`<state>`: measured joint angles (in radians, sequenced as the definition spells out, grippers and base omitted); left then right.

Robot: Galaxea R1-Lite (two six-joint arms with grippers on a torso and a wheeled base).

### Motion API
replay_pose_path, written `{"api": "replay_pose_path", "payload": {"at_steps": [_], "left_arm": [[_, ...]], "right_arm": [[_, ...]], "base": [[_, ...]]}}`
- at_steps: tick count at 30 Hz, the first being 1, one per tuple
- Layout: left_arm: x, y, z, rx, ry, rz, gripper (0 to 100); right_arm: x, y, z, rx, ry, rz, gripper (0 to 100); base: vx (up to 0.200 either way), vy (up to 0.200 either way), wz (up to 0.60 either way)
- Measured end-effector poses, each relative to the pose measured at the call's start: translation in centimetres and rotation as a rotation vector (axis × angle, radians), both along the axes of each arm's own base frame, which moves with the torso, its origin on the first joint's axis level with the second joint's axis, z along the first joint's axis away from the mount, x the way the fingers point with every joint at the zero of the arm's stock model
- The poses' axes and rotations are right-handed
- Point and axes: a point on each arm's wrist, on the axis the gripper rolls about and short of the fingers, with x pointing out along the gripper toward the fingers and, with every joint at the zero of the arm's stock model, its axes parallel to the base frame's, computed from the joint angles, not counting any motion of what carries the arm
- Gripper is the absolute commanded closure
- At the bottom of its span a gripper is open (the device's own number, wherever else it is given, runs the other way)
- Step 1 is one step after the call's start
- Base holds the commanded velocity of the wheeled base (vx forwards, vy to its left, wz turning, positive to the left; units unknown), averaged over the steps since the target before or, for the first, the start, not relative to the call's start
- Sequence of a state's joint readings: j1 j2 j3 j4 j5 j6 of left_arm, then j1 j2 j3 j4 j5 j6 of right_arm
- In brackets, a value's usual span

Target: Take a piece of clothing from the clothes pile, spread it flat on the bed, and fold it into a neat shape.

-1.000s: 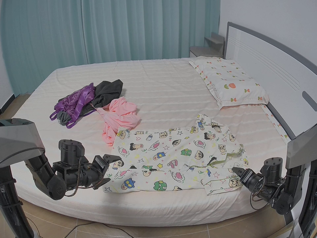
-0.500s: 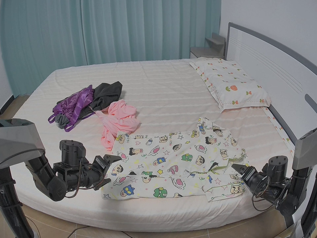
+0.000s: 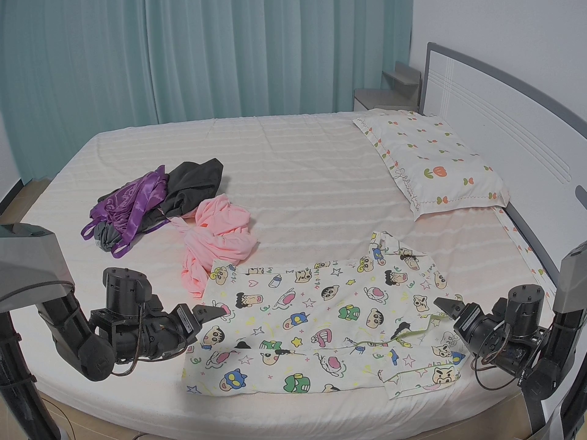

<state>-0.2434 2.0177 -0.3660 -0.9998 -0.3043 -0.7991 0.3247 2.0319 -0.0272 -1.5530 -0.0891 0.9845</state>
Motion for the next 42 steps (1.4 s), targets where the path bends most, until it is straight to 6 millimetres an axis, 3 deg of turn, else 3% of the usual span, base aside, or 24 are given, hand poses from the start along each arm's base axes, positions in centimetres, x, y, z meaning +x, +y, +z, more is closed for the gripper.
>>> {"api": "replay_pose_path", "payload": {"at_steps": [5, 10, 26, 27, 42], "left_arm": [[-0.2, 0.9, -0.4, 0.154, -0.074, -0.13, 0], [0.2, 1.7, -1.8, 0.242, 0.002, -0.199, 0], [1.6, 1.2, -4.5, 0.314, 0.032, -0.296, 0], [1.8, 0.9, -4.6, 0.317, 0.028, -0.301, 100], [2.9, 0.9, -5.1, 0.366, 0.024, -0.256, 100]], "right_arm": [[-0.2, 0.1, 0.2, 0.007, -0.003, 0.017, 0], [-0.4, 0.2, 0.4, 0.011, -0.008, 0.029, 0], [-0.4, 0.3, 0.4, 0.007, -0.012, 0.041, 0], [-0.4, 0.3, 0.4, 0.007, -0.012, 0.041, 0], [-0.4, 0.0, 0.9, -0.083, -0.055, 0.074, 0]], "base": [[0.0, 0.0, 0.0], [0.0, 0.0, 0.0], [0.0, 0.0, 0.0], [0.0, 0.0, 0.0], [0.0, 0.0, 0.0]]}}
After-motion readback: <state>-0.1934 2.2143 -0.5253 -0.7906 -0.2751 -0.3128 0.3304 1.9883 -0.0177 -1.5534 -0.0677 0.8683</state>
